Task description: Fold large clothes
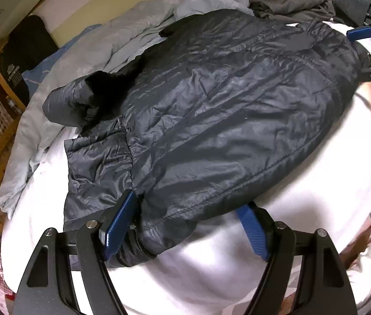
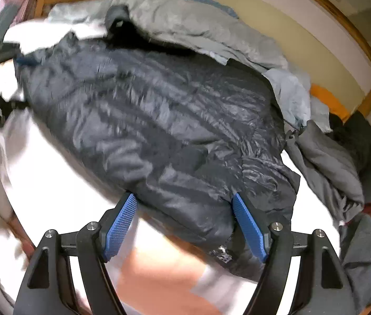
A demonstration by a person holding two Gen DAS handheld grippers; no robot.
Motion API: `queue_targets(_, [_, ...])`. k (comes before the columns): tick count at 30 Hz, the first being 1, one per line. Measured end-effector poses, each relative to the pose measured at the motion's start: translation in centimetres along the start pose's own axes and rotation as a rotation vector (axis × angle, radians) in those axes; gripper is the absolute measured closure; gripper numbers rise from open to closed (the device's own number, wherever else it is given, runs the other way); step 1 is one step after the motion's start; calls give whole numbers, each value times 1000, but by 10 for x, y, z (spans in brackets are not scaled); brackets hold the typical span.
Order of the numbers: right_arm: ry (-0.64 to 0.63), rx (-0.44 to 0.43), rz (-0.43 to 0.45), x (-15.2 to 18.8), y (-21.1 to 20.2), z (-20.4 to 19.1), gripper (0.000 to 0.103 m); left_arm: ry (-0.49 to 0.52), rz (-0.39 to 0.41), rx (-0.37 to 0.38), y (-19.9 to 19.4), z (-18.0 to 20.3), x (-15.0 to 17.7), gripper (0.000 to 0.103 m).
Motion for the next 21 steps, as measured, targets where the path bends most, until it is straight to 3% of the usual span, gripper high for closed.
queue_targets(3, [52, -91, 44, -6, -3, 3, 25, -7, 12, 2, -1, 0, -1, 27])
queue_targets(5, [-24, -121, 51, -7, -2, -8, 25, -31, 23, 14, -3, -3, -2, 28])
queue_targets(10, [-269, 17, -32, 8, 21, -46, 25, -54, -9, 13, 6, -9, 0, 29])
queue_targets(12, [-308, 84, -59, 14, 32, -49, 25, -73, -28, 20, 13, -15, 3, 29])
queue_targets(13, [-290, 76, -55, 15, 33, -45, 25, -91, -26, 35, 13, -18, 3, 30])
queue_targets(15, [-206, 39, -54, 11, 31, -33, 40, -108, -12, 32, 7, -25, 3, 47])
queue_targets(16, [-171, 31, -60, 11, 30, -26, 61, -109, -8, 21, 3, -27, 3, 56])
queue_targets(17, [-130, 11, -72, 11, 28, -17, 77, -110, -8, 13, -1, -30, 3, 74])
queue_targets(19, [-63, -51, -81, 10, 21, -3, 87, -125, -13, 51, -9, -35, 3, 83])
queue_targets(21, [-21, -130, -83, 8, 10, 7, 89, -142, -36, 82, -17, -39, 2, 86])
Point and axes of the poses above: each gripper's, at about its wrist camera, not at the fingertips, and y roughly the way its jaws point, z to its right, x to its underside, the point moved 1 cm from there along y, roughly the way its jaws point, and after that the axes turned 4 degrees about z, right-handed, at the moved point
